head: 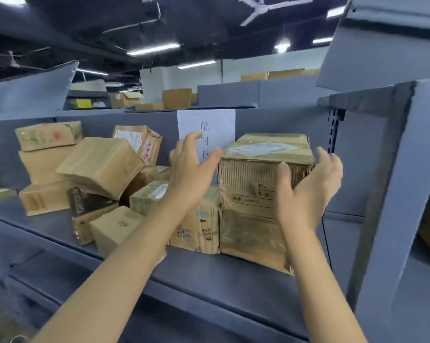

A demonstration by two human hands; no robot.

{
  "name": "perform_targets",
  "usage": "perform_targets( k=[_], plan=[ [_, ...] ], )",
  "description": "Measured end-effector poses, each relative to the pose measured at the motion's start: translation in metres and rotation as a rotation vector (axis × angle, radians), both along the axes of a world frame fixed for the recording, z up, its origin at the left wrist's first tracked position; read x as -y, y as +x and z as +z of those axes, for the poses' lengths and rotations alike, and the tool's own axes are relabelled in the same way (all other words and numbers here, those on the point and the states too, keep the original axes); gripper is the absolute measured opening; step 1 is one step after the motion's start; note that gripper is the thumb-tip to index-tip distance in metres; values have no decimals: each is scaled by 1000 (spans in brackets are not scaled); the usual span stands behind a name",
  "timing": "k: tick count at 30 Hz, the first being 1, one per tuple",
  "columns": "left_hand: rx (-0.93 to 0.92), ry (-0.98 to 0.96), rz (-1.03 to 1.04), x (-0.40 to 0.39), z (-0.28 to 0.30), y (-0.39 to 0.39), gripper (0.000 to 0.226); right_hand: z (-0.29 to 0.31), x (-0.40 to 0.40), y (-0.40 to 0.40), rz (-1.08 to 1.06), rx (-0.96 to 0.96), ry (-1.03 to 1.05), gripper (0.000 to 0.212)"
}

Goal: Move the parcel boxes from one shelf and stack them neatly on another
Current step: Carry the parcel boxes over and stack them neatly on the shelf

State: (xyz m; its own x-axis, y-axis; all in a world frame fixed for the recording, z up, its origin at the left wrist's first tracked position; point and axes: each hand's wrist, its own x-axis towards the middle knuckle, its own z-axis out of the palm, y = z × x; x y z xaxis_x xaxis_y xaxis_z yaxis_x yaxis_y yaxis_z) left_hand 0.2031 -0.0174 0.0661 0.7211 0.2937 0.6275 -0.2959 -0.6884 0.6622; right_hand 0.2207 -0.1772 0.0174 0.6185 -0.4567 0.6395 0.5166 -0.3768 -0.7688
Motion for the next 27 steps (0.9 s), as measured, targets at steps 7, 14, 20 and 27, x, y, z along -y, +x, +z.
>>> perform_targets(
  k=[7,14,20,27],
  plan=[
    [-463,-513,-393,11,2,72,32,9,2,26,141,-218,270,44],
    [-380,-607,-627,-4,1,63,28,13,-9,7,98,-116,283,12],
    [-249,-657,-710,-55,-8,4,44,19,-45,-37,289,-119,203,47],
    [-151,-721,-837,-106,-48,-74,18,-10,-81,-94,459,-176,423,40]
  ],
)
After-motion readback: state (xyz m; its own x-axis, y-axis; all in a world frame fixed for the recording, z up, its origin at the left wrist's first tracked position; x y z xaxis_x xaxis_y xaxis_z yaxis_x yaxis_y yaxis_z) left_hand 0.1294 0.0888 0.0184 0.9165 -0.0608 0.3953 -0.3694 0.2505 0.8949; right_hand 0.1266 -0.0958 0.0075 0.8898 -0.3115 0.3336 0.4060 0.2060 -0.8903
